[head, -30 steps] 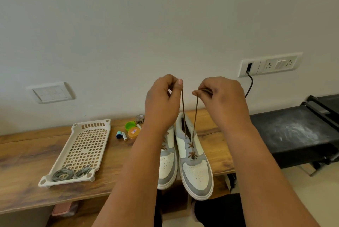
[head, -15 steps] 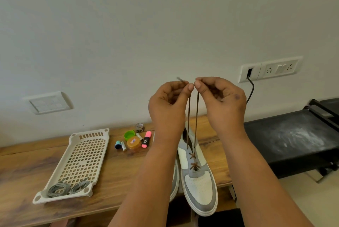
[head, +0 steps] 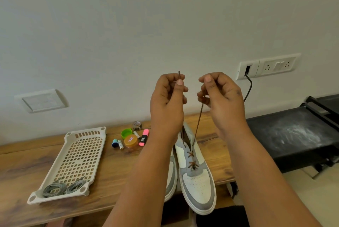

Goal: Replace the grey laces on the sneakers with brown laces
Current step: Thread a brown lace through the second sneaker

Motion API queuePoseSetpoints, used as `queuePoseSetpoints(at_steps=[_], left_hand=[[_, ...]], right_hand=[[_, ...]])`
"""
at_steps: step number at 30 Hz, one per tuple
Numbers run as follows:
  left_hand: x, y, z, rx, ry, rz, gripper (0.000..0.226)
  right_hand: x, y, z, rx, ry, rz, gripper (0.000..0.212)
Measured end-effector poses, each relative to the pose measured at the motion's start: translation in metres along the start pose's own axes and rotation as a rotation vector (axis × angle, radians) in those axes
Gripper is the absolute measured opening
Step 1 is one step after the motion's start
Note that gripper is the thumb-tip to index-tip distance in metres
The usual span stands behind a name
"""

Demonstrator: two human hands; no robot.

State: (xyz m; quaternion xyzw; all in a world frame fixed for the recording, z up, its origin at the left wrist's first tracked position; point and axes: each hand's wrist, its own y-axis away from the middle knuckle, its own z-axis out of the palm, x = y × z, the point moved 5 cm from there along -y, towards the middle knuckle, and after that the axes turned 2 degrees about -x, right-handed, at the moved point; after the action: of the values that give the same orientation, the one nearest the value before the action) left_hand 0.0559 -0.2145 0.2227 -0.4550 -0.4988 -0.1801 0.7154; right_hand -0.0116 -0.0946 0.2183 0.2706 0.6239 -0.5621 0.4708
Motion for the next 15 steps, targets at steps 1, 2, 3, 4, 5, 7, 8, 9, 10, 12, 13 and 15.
queuePoseSetpoints(at_steps=[1, 2, 3, 4, 5, 7, 8, 9, 10, 12, 13, 15], left_hand=[[-0.005, 0.002, -0.004, -0.008, -0.026, -0.038, 0.013], [-0.012, 0.004, -0.009, -0.023, -0.068, -0.091, 0.013], [-0.021, 0.007, -0.014, -0.052, -0.134, -0.164, 0.014], [-0.033, 0.012, -0.018, -0.102, -0.228, -0.252, 0.016], [-0.046, 0.018, -0.021, -0.185, -0.354, -0.341, 0.02], [-0.078, 0.035, -0.026, -0.442, -0.649, -0.484, 0.026], [-0.095, 0.045, -0.027, -0.566, -0.785, -0.526, 0.027], [-0.109, 0.053, -0.029, -0.658, -0.908, -0.553, 0.026], [-0.123, 0.058, -0.031, -0.721, -1.014, -0.569, 0.023], [-0.144, 0.063, -0.033, -0.728, -1.115, -0.586, 0.026], [-0.152, 0.062, -0.033, -0.673, -1.105, -0.579, 0.029], [-0.16, 0.058, -0.03, -0.545, -1.034, -0.541, 0.035]], right_hand=[[0.007, 0.001, -0.002, -0.031, -0.031, 0.071, 0.02], [0.017, 0.0, -0.004, -0.059, -0.012, 0.138, 0.022], [0.028, 0.001, -0.008, -0.092, 0.07, 0.205, 0.023], [0.042, 0.002, -0.012, -0.146, 0.208, 0.275, 0.023], [0.058, 0.005, -0.016, -0.23, 0.376, 0.35, 0.023], [0.094, 0.016, -0.022, -0.469, 0.741, 0.504, 0.022], [0.112, 0.024, -0.025, -0.608, 0.927, 0.561, 0.023], [0.126, 0.032, -0.025, -0.736, 1.083, 0.6, 0.025], [0.135, 0.039, -0.025, -0.818, 1.176, 0.627, 0.029], [0.147, 0.046, -0.022, -0.818, 1.159, 0.669, 0.035], [0.151, 0.046, -0.02, -0.763, 1.099, 0.677, 0.036], [0.159, 0.044, -0.018, -0.674, 1.009, 0.672, 0.035]])
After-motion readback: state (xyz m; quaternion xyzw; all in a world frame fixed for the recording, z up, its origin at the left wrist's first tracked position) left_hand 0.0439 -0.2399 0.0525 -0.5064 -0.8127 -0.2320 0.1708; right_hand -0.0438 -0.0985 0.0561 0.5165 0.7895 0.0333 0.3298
